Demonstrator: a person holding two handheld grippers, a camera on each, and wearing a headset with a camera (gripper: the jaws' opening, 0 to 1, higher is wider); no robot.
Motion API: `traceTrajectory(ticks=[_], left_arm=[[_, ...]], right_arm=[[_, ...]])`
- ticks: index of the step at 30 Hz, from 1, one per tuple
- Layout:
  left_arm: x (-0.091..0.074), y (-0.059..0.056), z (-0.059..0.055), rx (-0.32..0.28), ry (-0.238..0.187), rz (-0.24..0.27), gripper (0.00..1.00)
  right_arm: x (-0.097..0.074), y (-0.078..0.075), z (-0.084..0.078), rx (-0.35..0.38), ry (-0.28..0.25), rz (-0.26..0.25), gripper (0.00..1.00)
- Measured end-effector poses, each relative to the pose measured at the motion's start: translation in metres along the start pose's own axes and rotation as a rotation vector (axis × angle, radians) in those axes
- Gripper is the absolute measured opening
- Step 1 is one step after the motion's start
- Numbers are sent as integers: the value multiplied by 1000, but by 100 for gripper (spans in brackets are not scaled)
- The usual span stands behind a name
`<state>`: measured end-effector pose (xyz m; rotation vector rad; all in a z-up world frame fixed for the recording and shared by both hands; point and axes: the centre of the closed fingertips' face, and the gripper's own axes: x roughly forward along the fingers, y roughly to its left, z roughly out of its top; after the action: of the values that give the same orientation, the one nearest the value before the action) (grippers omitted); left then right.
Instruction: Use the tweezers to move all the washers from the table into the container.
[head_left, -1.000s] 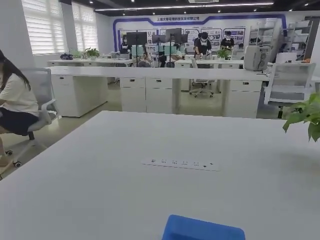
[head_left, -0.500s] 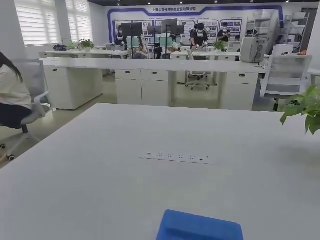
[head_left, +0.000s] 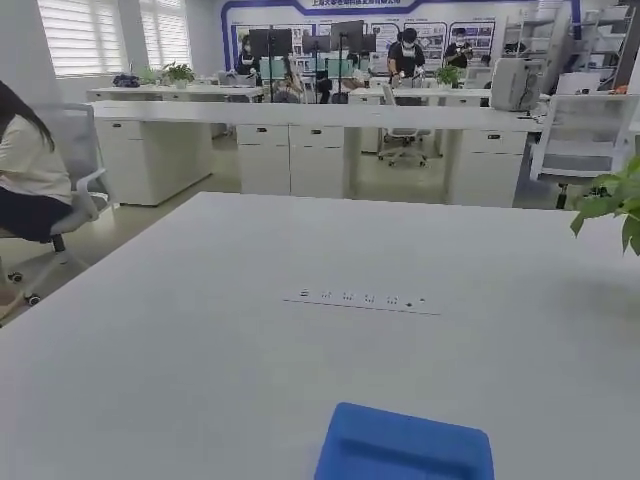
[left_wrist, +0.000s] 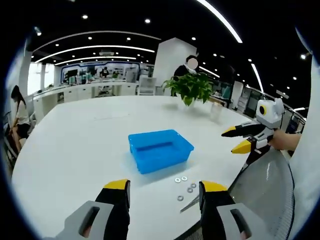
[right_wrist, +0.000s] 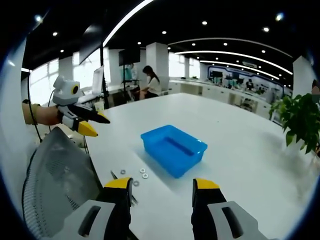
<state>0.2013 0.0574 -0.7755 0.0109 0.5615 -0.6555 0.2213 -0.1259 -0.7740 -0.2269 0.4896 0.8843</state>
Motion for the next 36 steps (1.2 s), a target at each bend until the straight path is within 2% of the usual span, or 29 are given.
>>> traceTrajectory(ticks=[3, 6, 8, 12, 16, 18, 26, 32, 36], left_arm=[[9, -10, -7, 31, 61, -68, 52], [14, -14, -14, 73, 110, -100, 49], [19, -19, -23, 105, 161, -136, 46], [27, -24, -37, 175, 233, -184, 38], [33, -31, -52, 213, 304, -234, 36], [35, -32, -61, 254, 348, -255, 35], [46, -33, -81, 399, 440, -290, 32], [51, -36, -86, 471, 478, -324, 24], [54, -37, -90, 519, 503, -355, 17]], right_arm=[[7, 10, 0, -9, 15, 42, 42], [12, 18, -2, -19, 30, 80, 39], [15, 26, -2, -31, 43, 99, 37], [24, 36, -12, -51, 99, 147, 34], [33, 48, -23, -74, 149, 206, 32], [37, 54, -29, -74, 176, 235, 31], [49, 63, -43, -111, 246, 278, 31], [57, 68, -53, -156, 301, 310, 29], [60, 71, -61, -230, 342, 333, 27]])
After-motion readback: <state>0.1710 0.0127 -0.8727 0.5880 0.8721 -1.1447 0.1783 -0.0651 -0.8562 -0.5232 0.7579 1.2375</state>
